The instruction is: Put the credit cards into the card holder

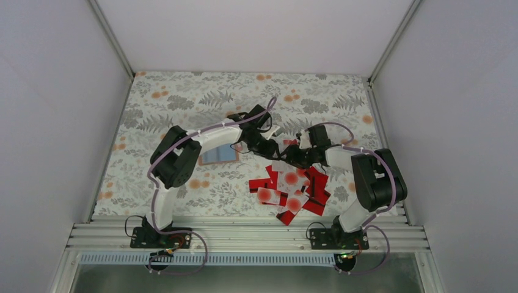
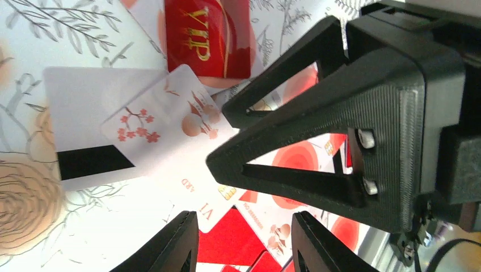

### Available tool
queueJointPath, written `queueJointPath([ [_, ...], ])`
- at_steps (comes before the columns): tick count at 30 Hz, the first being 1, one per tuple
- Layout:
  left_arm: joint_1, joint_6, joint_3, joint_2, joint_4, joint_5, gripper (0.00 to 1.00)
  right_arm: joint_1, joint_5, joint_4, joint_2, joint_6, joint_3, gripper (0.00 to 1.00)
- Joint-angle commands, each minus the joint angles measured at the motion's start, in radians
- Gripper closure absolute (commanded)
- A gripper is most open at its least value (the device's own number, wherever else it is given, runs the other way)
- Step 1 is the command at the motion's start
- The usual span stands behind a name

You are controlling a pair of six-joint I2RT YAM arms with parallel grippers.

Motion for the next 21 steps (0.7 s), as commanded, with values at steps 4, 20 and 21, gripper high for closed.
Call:
queueJointPath([
  [4, 0.0, -0.048, -0.023, 0.02, 0.014, -0.108, 0.57, 0.02, 0.061, -0.129, 0.071, -0.026, -0.051, 0.53],
  [20, 0.0, -0.089, -0.054, 0.141, 0.119, -0.005, 0.6, 0.021, -0.101, -0.003, 0.062, -0.046, -0.104, 0.53],
  [21, 0.0, -0.089, -0.062, 0.14, 0.128, 0.003, 0.6, 0.021, -0.125, 0.006, 0.058, -0.051, -0.107, 0.53],
])
